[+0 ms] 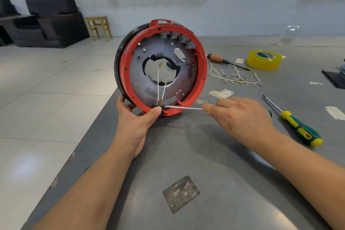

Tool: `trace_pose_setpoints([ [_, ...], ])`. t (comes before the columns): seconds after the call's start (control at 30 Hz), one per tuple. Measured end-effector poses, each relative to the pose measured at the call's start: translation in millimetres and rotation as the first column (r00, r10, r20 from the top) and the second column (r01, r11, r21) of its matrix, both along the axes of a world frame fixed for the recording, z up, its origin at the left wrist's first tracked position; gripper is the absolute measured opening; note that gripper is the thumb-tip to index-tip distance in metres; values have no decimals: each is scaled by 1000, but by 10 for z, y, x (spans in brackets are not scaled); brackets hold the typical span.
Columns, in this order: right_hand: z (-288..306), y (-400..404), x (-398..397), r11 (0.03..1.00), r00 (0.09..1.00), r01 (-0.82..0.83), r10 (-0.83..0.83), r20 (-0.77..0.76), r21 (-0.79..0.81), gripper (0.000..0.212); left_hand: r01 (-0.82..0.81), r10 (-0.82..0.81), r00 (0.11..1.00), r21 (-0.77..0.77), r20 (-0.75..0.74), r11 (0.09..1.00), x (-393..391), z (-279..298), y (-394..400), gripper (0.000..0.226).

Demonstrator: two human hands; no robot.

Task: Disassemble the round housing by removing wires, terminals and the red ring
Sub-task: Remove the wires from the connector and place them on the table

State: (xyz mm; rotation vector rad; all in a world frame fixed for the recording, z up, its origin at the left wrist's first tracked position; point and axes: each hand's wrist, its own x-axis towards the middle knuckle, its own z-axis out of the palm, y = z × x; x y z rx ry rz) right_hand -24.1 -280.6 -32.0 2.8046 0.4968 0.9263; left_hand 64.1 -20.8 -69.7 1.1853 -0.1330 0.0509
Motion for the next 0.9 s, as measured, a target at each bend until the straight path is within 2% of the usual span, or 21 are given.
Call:
trace_pose_setpoints([
  [0.2, -4, -36, 11, 1000, 1000, -25, 25, 5, -2, 14, 5, -6, 1000, 60, 22, 998, -15, 8, 6, 104],
  [0.47, 31, -29, -6, 1000, 1000, -17, 17, -17, -4, 16, 8, -10, 1000, 89, 30, 996, -11, 8, -6, 106],
  [0.67, 36, -10, -48, 998, 998, 26, -29, -55, -65, 22, -8, -1, 998, 137, 69, 991, -27, -9, -23, 104],
  [0.9, -63, 175, -155, 987, 975, 155, -161, -153, -51, 19, -20, 17, 999, 92, 29, 996, -41, 22, -19, 103],
])
